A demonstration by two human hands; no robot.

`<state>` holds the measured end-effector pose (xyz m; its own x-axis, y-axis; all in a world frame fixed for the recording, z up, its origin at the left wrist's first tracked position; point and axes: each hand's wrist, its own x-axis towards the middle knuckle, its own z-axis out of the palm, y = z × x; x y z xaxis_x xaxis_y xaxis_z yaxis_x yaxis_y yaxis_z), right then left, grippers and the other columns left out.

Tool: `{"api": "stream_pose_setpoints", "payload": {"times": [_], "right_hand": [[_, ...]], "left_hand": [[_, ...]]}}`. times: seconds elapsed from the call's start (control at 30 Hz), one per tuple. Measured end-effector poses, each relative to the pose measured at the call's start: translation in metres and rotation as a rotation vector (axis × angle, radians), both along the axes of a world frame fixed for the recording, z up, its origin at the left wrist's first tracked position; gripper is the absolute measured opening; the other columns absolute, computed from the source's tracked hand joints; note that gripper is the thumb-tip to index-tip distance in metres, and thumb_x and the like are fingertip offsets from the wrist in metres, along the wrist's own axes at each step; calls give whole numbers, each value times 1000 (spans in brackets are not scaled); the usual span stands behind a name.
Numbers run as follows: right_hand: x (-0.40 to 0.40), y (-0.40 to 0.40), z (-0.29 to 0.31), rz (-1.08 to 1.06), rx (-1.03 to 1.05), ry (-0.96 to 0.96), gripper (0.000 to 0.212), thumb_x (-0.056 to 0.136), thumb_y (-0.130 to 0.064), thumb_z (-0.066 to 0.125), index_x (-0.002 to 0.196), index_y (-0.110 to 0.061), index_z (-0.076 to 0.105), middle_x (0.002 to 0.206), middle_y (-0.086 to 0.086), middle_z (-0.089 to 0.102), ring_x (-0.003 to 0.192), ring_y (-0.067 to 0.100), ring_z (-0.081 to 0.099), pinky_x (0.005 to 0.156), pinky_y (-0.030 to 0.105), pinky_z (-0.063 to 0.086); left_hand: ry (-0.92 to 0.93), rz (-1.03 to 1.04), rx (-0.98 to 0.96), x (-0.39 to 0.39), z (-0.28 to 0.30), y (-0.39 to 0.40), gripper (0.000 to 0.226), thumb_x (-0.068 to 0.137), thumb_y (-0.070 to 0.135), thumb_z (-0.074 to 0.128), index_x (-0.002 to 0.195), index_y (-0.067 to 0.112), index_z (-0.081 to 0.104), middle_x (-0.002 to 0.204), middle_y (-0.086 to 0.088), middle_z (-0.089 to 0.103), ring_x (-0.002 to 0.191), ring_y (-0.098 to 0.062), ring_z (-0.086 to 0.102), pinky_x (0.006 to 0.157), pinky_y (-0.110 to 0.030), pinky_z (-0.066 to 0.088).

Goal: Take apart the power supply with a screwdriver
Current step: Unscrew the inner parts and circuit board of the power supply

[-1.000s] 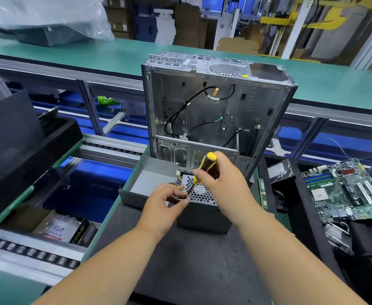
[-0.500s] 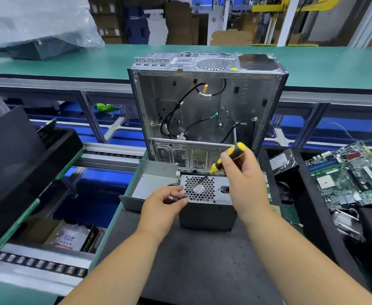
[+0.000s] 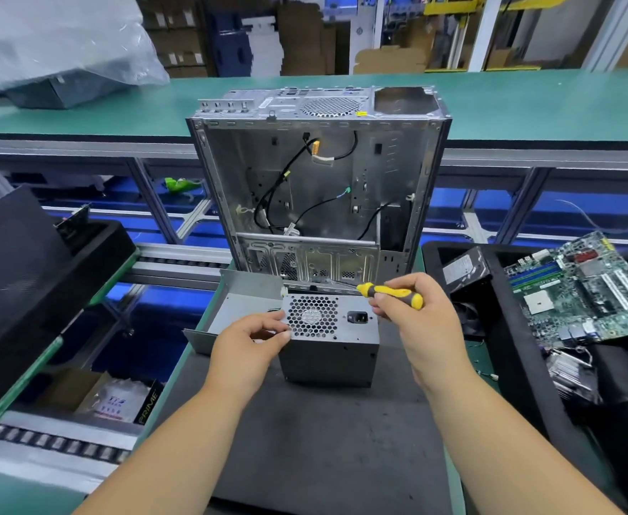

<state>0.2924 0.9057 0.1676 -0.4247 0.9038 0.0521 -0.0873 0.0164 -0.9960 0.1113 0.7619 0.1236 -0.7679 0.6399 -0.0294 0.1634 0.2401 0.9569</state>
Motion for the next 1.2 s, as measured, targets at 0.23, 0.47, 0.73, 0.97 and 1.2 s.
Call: {"api": "stream_pose_setpoints", "payload": {"times": [0.23,0.47,0.73,0.97,1.2], "right_hand": [[23,13,-22,-54,-125,-170,18,84,-18,75,83,-12,59,76,0,76,81,24,74,90,53,56],[25,11,-30,58,27,-448,17,81,-27,79,85,-23,62,74,-7,63,60,9,53,58,26,37],[26,10,-26,136,133,-537,6,85,-29,73,84,-28,67,75,-11,58,63,4,49,60,24,39],[25,10,-25,159,161,-568,5,88,-30,70,85,-31,66,74,-11,57,64,6,49,59,24,41],[21,10,-24,182,210,-601,6,89,-32,69,86,-32,64,73,-11,55,63,6,48,59,25,41]], "left_hand": [[340,7,-212,2,9,1,17,79,21,79,71,33,70,89,9,62,69,1,54,67,-19,39],[627,-102,-462,2,27,8,18,85,28,72,73,30,60,83,10,55,73,-5,55,68,-26,45],[810,-126,-552,7,30,14,21,94,29,58,76,19,52,86,2,52,82,-22,54,76,-37,46],[935,-210,-612,4,22,14,22,101,33,44,91,15,52,94,-3,53,87,-25,53,73,-35,41],[955,-245,-791,0,30,24,18,100,20,39,96,12,55,93,-3,52,89,-24,53,67,-31,35]]}}
